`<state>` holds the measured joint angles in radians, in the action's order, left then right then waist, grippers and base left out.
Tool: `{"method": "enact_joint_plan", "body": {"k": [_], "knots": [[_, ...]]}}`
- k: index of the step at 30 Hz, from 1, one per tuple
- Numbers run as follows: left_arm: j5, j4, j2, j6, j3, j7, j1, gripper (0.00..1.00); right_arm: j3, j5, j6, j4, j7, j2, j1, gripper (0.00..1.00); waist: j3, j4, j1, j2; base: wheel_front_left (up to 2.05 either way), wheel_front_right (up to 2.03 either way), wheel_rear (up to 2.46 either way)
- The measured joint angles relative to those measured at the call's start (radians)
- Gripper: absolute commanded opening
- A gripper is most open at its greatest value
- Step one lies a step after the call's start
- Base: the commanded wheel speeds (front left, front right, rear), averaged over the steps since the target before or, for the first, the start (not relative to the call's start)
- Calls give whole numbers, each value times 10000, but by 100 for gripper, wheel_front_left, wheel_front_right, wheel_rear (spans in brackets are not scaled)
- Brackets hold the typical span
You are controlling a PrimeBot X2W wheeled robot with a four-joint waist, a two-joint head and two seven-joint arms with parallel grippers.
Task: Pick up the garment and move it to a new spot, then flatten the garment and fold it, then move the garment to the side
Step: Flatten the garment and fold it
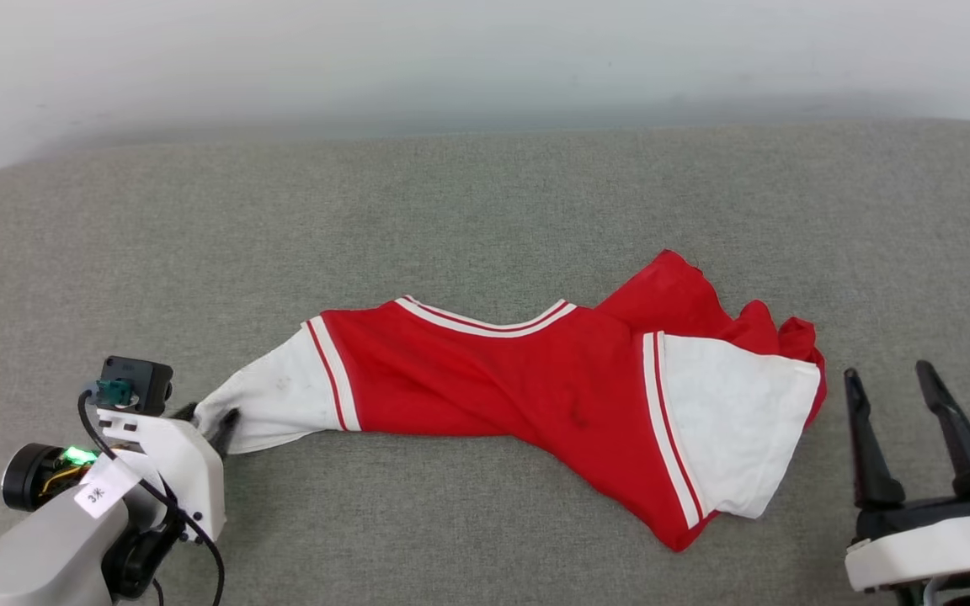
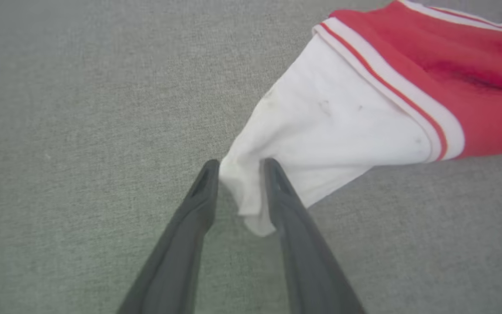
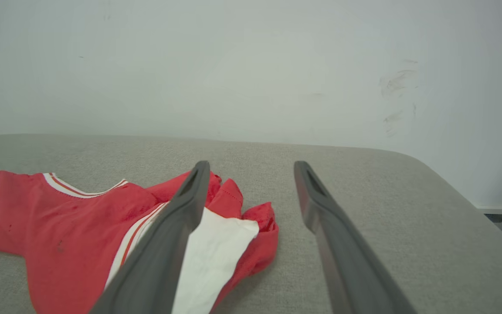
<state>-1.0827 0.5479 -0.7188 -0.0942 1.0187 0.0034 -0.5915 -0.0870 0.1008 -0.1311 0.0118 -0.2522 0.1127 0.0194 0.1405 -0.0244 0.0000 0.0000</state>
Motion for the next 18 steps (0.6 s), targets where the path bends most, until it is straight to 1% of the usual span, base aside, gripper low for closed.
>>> {"method": "enact_joint_plan", "body": {"k": [3,4,5,6,8,11,14,16,18], "knots": [[244,-63,111,-288,-142,-828,75,100,-10,174,0,-46,146,391,-221,100,-120,54,-1,0,0,0,0],[324,-138,151,-454,-253,-1225,116,100,-15,261,0,-105,232,577,-356,100,-160,76,0,0,0,0,0],[477,-360,232,-775,-351,-1802,180,100,0,441,0,-207,479,984,-652,100,-228,124,-1,0,0,0,0],[477,-360,232,-775,-351,-1802,180,100,0,441,0,-207,479,984,-652,100,-228,124,-1,0,0,0,0],[690,-694,339,-1193,-485,-2238,317,100,52,660,0,-316,809,1457,-943,100,-278,209,0,1,0,0,0],[1083,-1402,435,-1847,-719,-2545,589,100,454,1156,-2,-430,1572,2268,-1466,100,-298,370,-1,1,0,0,0],[1641,-2184,499,-2475,-1133,-2633,948,100,1068,1735,0,-439,2679,3267,-2182,100,-236,530,-1,1,0,0,0],[2309,-2880,642,-2905,-1659,-2633,1185,100,1582,2326,-2,-439,3455,3856,-2734,100,-137,632,-1,1,0,0,0],[3028,-3528,784,-3246,-2213,-2637,1463,100,2199,2871,0,-408,4291,4531,-3386,100,-13,739,0,0,0,0,0]]}}
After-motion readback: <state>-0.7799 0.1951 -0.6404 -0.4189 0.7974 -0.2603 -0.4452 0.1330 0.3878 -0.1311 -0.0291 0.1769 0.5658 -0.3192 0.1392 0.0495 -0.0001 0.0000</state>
